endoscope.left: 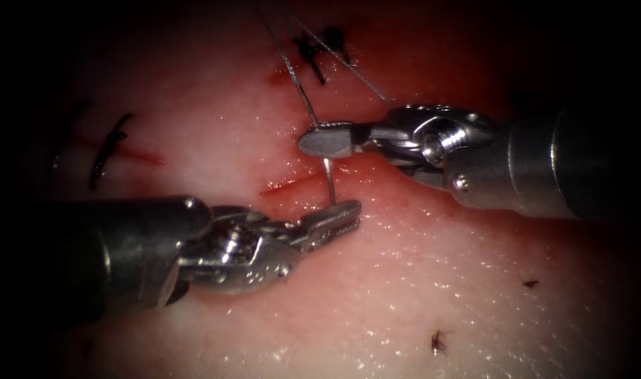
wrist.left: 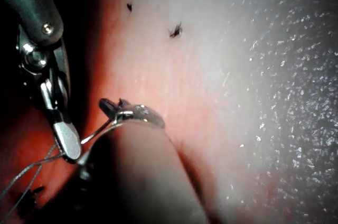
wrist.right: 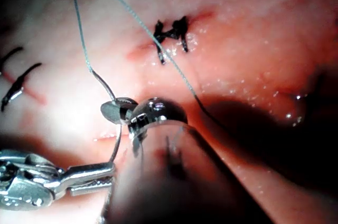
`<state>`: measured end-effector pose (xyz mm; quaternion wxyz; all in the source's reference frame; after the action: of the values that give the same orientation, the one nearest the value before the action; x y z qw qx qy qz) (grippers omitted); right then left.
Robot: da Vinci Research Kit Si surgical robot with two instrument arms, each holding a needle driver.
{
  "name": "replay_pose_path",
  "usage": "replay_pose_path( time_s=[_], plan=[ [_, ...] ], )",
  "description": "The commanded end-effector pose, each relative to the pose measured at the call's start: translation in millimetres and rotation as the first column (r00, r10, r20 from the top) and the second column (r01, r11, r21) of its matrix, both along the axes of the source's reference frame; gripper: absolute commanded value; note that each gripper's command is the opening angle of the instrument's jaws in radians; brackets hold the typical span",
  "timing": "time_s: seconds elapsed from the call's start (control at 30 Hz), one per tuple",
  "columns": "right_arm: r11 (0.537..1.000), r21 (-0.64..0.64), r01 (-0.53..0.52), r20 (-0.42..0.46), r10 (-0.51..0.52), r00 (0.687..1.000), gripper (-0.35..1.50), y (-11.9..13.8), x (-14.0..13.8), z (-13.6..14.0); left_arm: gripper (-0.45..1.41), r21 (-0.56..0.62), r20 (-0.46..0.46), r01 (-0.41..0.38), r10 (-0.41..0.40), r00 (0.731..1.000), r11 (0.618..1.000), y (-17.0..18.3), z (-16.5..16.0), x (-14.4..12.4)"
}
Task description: Wound Closure
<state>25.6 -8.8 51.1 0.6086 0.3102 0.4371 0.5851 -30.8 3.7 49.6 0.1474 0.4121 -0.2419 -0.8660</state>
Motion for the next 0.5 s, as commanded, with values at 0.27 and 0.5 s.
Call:
replay_pose_path(
  time_s=[0.27, 0.5],
  plan=[
    [0.987, -0.159, -0.008, -0.168, -0.019, 0.986, -0.35, 1.7, -0.7, 1.2, 1.16, 0.072, 0.01, 0.095, -0.096, 0.995, 0.993, -0.6, 0.4, 1.2],
    [0.832, -0.552, 0.058, -0.267, -0.242, 0.933, -0.35, 3.0, 1.0, 2.5, 0.19, 0.104, -0.02, 0.143, -0.142, 0.99, 0.984, -0.6, 0.9, 3.3]
  ],
)
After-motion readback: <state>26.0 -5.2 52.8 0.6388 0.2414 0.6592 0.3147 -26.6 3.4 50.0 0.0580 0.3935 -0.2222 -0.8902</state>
